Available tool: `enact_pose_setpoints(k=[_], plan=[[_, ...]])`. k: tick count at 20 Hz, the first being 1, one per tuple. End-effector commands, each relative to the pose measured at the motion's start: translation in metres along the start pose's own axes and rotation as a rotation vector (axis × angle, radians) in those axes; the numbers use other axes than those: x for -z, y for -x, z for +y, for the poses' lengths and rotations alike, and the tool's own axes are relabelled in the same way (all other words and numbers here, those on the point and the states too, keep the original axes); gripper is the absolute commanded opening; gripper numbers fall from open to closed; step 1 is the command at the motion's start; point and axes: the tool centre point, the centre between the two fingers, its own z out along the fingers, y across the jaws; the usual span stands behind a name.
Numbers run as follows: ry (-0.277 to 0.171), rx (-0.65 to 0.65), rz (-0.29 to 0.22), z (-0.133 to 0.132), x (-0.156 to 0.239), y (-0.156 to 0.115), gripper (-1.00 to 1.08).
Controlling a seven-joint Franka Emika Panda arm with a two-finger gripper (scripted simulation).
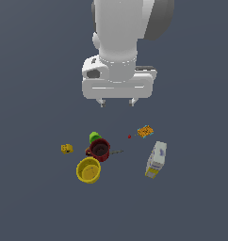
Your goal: Pick up a designated object from a clutter of objects.
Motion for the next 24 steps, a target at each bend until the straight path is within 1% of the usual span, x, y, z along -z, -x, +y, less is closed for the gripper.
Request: enact_pose_setpoints(k=[1,4,8,11,18,24], plan=[[0.0,0.0,0.0,0.0,0.0,0.0,1.0],[-0.003,0.002,-0.005,-0.004,-0.002,0.001,1.0],[-0.015,0.009,-0.027,-0.02,-0.009,0.005,1.0],[-0.019,0.011,-0.035,-0.026,-0.012,0.007,1.0],[-0.017,0.007,-0.033,-0.027,-0.012,0.005,1.0],[-0.013,-0.022,-0.031,-0.037,-0.018,-0.008,1.0]])
